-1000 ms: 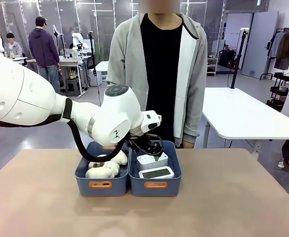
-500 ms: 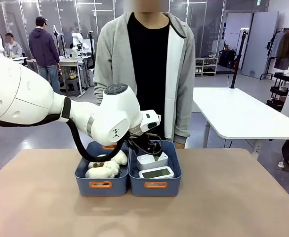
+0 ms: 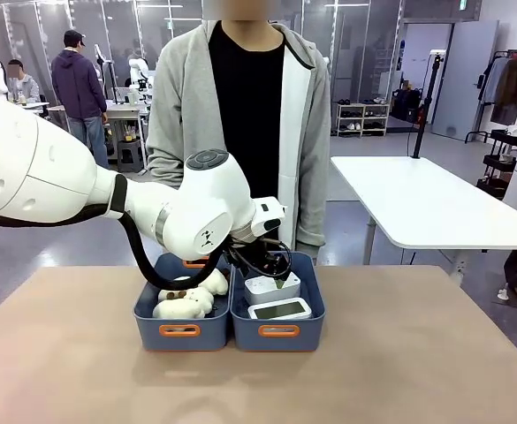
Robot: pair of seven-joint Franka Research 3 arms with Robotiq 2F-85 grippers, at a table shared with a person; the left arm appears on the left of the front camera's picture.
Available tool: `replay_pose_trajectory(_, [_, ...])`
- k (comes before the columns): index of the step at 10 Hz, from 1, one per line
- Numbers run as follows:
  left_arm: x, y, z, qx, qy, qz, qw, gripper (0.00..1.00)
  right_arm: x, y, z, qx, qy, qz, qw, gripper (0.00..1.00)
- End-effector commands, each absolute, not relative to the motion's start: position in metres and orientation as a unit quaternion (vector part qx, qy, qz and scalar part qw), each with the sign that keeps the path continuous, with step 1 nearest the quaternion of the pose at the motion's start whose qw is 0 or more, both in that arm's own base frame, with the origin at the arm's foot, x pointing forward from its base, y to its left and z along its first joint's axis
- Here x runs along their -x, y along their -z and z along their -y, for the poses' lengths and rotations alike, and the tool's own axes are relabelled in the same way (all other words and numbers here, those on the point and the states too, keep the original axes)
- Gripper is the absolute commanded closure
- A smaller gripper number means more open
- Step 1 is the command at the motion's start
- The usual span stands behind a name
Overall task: Sort the digital clocks into the basket.
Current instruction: Pick up the Digital clock from the table and place it into the empty Plastic storage basket.
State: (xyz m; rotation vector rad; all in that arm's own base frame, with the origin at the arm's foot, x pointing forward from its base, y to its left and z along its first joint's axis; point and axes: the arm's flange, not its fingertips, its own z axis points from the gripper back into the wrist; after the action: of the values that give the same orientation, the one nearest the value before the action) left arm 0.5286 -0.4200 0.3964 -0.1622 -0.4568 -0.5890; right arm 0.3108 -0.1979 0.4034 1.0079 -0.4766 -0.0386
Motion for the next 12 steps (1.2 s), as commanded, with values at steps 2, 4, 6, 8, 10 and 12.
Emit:
replay_pose_trajectory(2, [-0.529, -0.396, 0.42, 0.079, 0.287, 0.223, 0.928, 0.0, -0.311, -0.405, 0.197, -0.479, 0.019, 0.224, 0.849, 0.0])
replay_pose_trajectory(4, [-0.526, -0.443, 0.379, 0.185, 0.298, 0.196, 0.916, 0.0, -0.311, -0.405, 0.197, -0.479, 0.019, 0.224, 0.849, 0.0])
replay_pose_trajectory(6, [-0.507, -0.478, 0.326, 0.248, 0.296, 0.19, 0.903, 0.0, -0.311, -0.405, 0.197, -0.479, 0.019, 0.224, 0.849, 0.0])
replay_pose_trajectory(8, [-0.483, -0.482, 0.264, 0.34, 0.258, 0.19, 0.884, 0.0, -0.311, -0.405, 0.197, -0.479, 0.019, 0.224, 0.849, 0.0])
replay_pose_trajectory(10, [-0.45, -0.471, 0.19, 0.44, 0.222, 0.208, 0.845, 0.0, -0.311, -0.405, 0.197, -0.479, 0.019, 0.224, 0.849, 0.0])
replay_pose_trajectory(12, [-0.416, -0.456, 0.118, 0.527, 0.176, 0.221, 0.801, 0.0, -0.311, -0.405, 0.197, -0.479, 0.019, 0.224, 0.849, 0.0])
